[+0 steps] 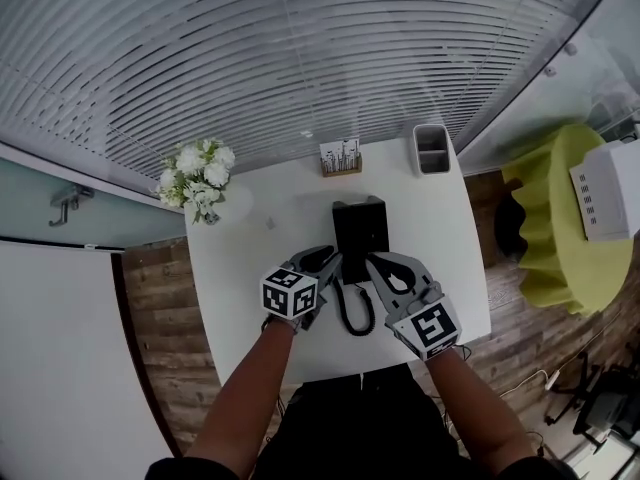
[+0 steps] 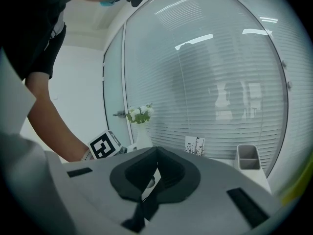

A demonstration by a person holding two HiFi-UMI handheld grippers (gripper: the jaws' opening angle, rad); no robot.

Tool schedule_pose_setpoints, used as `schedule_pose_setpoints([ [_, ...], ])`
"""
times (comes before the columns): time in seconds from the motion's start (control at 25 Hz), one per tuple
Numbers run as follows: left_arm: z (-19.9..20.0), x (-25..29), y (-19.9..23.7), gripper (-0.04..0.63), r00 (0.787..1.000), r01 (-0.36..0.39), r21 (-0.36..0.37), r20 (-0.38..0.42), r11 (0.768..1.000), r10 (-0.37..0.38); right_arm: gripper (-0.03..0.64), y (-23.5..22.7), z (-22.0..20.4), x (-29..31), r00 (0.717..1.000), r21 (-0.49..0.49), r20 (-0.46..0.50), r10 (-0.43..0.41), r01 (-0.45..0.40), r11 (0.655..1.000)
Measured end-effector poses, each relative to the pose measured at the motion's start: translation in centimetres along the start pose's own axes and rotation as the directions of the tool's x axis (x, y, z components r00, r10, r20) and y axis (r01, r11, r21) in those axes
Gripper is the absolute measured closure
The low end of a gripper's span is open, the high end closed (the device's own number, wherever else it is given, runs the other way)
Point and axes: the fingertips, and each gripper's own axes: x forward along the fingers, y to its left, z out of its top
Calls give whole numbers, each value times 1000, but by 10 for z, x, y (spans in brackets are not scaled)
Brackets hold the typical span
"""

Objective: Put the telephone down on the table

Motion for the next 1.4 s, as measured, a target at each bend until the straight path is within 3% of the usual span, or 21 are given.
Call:
schedule_pose_setpoints([
  [0.24,-9,13,10,451,998,60,-110,-16,992,-62,597,-2,-7,3,1000,15,-13,-19,19,1000],
  [1.0,-12,37,12,450,983,172,-205,-34,964,-183,597,-14,-20,-1,997,57,-29,-69,70,996],
  [1.4,-9,31,6,507,978,200,-258,-10,945,-210,597,-11,-24,-6,997,62,-37,-69,71,996],
])
